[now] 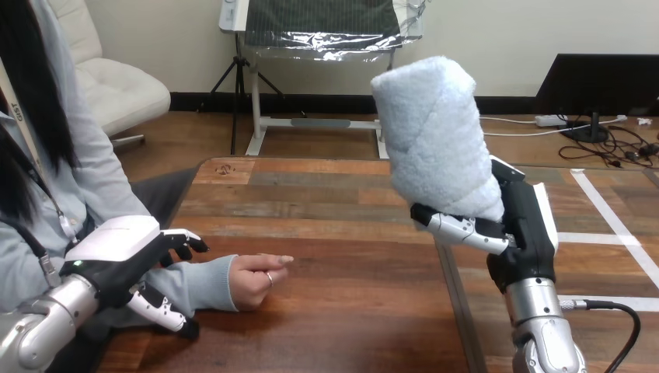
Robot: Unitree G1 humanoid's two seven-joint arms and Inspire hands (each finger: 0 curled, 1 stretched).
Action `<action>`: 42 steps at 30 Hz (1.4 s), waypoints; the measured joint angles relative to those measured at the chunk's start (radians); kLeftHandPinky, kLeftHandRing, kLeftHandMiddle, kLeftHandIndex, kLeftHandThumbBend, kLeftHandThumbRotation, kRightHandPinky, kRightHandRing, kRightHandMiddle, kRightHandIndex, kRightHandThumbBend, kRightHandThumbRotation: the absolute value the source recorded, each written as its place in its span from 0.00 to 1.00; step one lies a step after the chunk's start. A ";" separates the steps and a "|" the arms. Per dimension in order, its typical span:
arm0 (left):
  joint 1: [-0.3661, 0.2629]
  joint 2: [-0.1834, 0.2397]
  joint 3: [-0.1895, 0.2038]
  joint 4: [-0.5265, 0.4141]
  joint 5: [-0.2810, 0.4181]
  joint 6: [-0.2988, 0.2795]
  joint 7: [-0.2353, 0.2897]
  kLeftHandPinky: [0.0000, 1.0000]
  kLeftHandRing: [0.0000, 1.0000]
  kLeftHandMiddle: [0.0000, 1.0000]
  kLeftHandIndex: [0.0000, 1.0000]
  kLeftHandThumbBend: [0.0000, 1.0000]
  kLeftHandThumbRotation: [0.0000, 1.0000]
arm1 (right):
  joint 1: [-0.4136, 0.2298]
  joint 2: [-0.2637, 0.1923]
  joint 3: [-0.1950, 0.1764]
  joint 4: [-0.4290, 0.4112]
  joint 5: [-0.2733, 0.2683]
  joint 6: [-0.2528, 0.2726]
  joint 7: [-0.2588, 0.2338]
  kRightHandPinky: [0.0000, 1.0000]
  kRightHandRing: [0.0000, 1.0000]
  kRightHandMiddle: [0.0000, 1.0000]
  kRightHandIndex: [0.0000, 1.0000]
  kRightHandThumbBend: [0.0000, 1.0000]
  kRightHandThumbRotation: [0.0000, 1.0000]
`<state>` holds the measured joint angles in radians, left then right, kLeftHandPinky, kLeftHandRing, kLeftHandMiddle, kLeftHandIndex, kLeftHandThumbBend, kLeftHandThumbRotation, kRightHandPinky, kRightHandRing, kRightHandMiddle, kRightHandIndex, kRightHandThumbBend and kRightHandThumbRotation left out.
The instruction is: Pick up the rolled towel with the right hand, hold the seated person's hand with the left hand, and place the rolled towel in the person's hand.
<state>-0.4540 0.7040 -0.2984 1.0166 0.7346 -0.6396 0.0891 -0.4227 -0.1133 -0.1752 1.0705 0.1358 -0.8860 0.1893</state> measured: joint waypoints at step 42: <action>-0.058 -0.053 -0.046 0.078 -0.046 0.008 0.022 0.45 0.49 0.53 0.53 0.94 0.06 | 0.078 0.004 -0.002 -0.167 0.064 0.016 0.094 0.29 0.36 0.46 0.45 0.73 0.00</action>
<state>-0.5120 0.6508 -0.3448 1.0950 0.6885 -0.6315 0.1109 -0.3449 -0.1095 -0.1768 0.9035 0.1996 -0.8697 0.2829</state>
